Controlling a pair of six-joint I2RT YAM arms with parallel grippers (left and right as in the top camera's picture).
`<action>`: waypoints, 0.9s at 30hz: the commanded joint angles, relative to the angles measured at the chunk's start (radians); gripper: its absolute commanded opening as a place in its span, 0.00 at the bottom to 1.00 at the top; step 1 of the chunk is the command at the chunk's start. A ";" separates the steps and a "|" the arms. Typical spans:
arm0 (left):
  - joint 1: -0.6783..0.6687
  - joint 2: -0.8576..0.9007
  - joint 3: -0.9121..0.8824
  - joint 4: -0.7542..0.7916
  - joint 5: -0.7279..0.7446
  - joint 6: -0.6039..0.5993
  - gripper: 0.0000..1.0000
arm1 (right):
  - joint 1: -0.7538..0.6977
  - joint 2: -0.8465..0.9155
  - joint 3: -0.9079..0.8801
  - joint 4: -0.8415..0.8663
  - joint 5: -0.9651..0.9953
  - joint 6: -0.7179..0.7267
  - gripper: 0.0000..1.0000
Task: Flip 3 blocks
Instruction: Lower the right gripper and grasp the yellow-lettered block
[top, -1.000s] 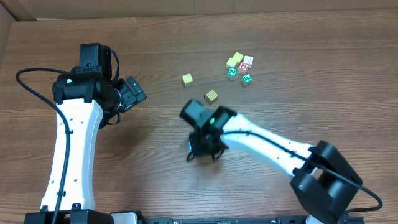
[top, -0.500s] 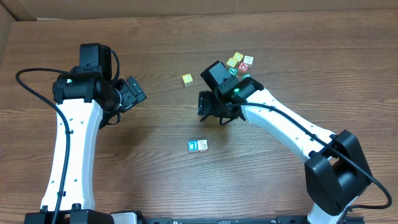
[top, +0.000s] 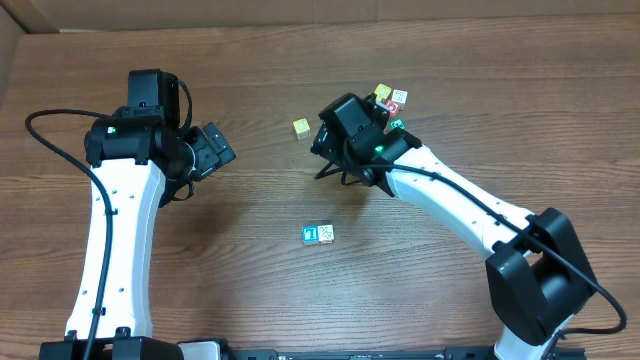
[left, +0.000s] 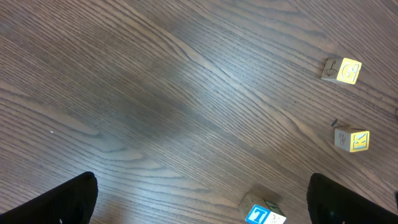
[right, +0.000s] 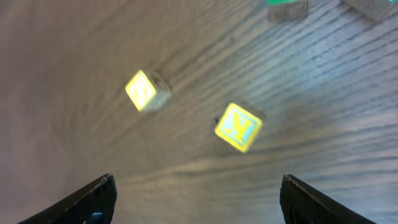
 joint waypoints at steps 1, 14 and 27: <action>0.002 0.007 0.006 0.002 -0.002 0.004 1.00 | 0.005 0.064 -0.006 0.037 0.048 0.106 0.85; 0.002 0.007 0.006 0.002 -0.002 0.004 1.00 | 0.002 0.195 -0.006 0.102 0.086 0.142 0.79; 0.002 0.007 0.006 0.002 -0.002 0.004 0.99 | 0.002 0.211 -0.006 0.106 0.108 0.142 0.53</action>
